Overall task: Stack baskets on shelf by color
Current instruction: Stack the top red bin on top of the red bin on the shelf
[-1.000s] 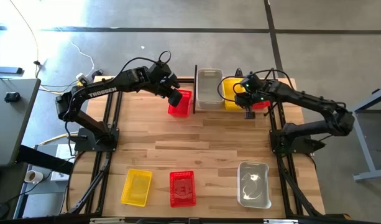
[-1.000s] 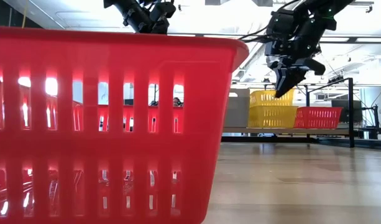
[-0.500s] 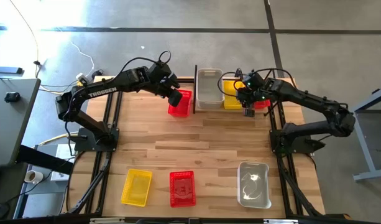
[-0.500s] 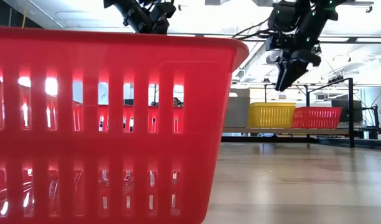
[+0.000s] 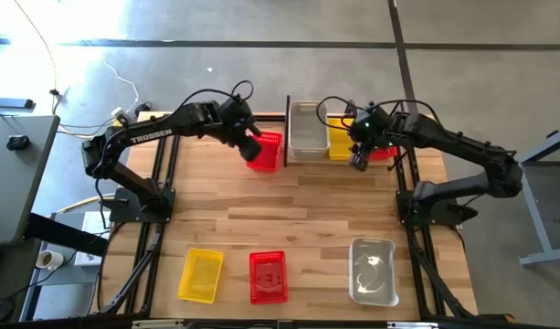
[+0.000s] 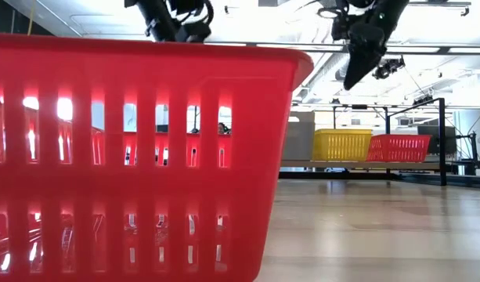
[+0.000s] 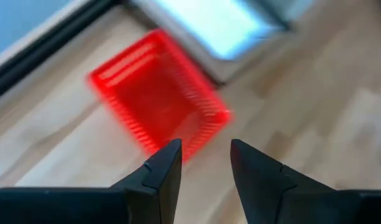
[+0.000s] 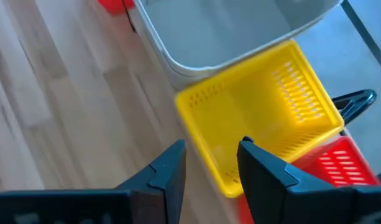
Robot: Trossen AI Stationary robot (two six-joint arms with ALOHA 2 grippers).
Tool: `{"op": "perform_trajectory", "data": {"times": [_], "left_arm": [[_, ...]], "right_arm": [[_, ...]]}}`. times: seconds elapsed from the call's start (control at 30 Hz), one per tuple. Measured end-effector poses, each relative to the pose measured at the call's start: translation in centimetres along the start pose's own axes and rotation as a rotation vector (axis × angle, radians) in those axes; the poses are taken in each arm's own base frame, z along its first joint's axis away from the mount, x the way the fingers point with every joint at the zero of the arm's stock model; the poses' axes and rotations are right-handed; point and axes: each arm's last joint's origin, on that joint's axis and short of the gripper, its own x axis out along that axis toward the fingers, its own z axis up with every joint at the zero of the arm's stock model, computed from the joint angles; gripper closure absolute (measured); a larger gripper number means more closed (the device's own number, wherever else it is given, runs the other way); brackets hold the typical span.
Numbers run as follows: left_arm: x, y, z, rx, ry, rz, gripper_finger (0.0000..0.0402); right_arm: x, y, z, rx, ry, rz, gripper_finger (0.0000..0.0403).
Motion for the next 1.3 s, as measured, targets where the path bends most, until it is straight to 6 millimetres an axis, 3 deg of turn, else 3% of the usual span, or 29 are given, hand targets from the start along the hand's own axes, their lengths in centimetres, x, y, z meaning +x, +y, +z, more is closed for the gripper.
{"op": "perform_trajectory", "data": {"times": [0.13, 0.43, 0.63, 0.9, 1.3], "left_arm": [[1.1, 1.4, -0.7, -0.101, 0.029, 0.086, 0.0275], [2.7, 4.4, -1.4, -0.225, 0.083, 0.09, 0.0275], [3.8, 4.7, -0.3, -0.235, 0.016, 0.065, 0.0275], [8.1, 5.6, -0.7, -0.272, 0.17, 0.051, 0.0275], [11.9, 5.9, -0.9, -0.345, 0.218, 0.087, 0.0275]], "right_arm": [[-0.4, 1.4, 0.3, 0.055, -0.025, 0.004, 0.0272], [-1.1, 4.6, 0.8, 0.189, -0.103, 0.062, 0.0272], [-1.7, 6.5, 1.2, 0.241, -0.189, 0.078, 0.0272], [-2.2, 8.3, 0.8, 0.257, -0.223, 0.055, 0.0272], [-2.4, 8.8, 0.6, 0.185, -0.225, 0.036, 0.0272]]}}
